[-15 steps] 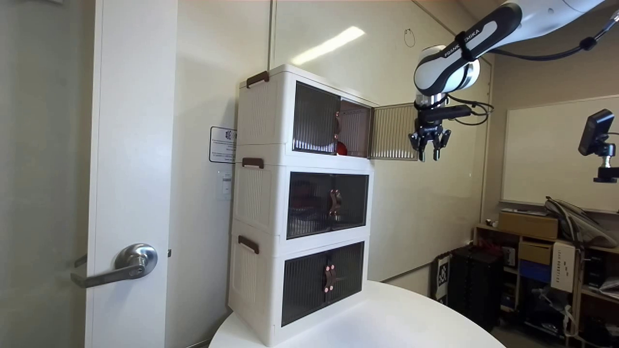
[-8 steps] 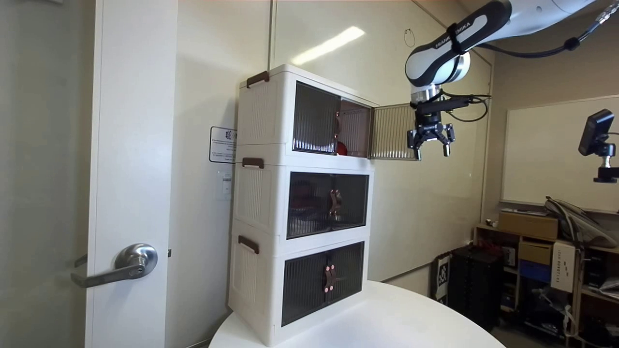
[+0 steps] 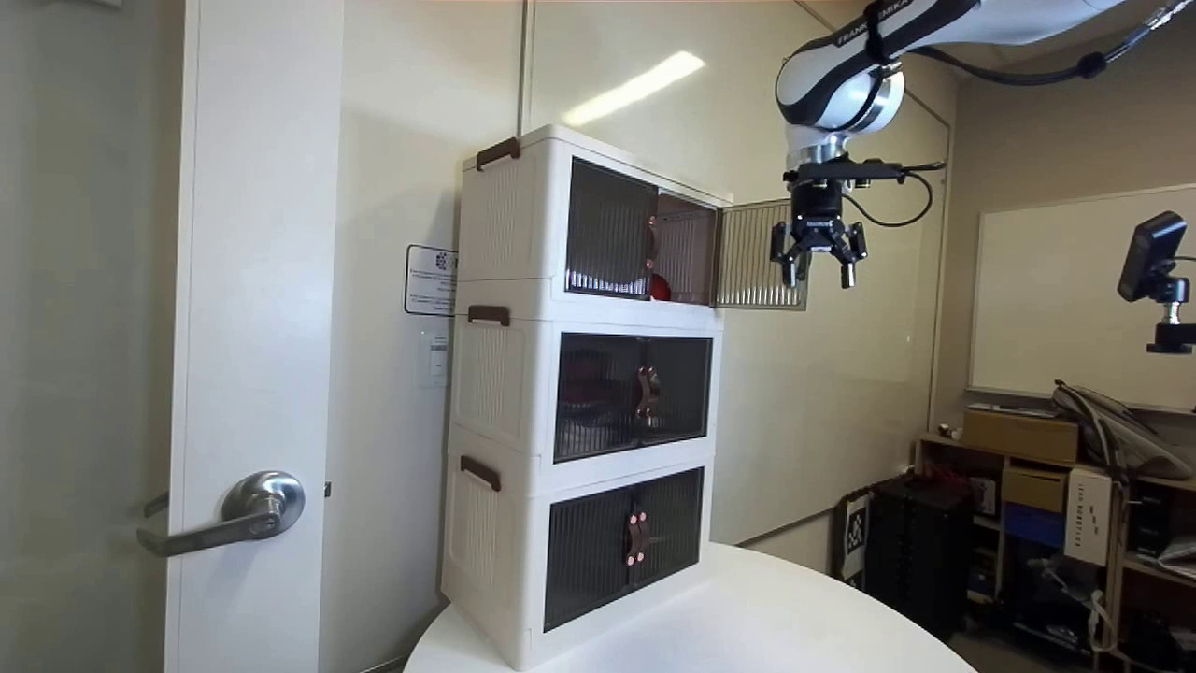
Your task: Open the doors of the topmost cabinet
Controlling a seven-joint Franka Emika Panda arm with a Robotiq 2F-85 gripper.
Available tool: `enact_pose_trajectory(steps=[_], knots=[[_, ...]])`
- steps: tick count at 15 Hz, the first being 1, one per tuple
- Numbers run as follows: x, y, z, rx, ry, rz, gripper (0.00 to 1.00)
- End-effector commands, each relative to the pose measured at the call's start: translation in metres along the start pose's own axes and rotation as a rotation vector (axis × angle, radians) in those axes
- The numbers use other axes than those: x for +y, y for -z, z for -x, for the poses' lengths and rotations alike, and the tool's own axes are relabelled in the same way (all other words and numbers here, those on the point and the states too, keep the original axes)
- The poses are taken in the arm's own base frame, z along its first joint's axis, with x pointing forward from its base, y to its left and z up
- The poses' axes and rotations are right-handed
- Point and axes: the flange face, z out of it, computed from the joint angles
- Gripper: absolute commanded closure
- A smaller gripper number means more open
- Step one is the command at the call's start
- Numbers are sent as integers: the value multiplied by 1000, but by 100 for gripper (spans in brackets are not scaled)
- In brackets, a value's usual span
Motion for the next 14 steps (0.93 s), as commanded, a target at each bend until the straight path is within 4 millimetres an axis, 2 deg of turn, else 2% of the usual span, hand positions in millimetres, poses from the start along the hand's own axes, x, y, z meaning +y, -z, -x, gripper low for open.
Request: enact_pose_trajectory(steps=[1, 5, 10, 14], knots=[[-8, 24, 5, 13, 53, -126, 0], [-16, 41, 7, 76, -7, -194, 0], [-23, 47, 3, 154, -22, -225, 0], [-29, 58, -4, 296, -40, -267, 0]])
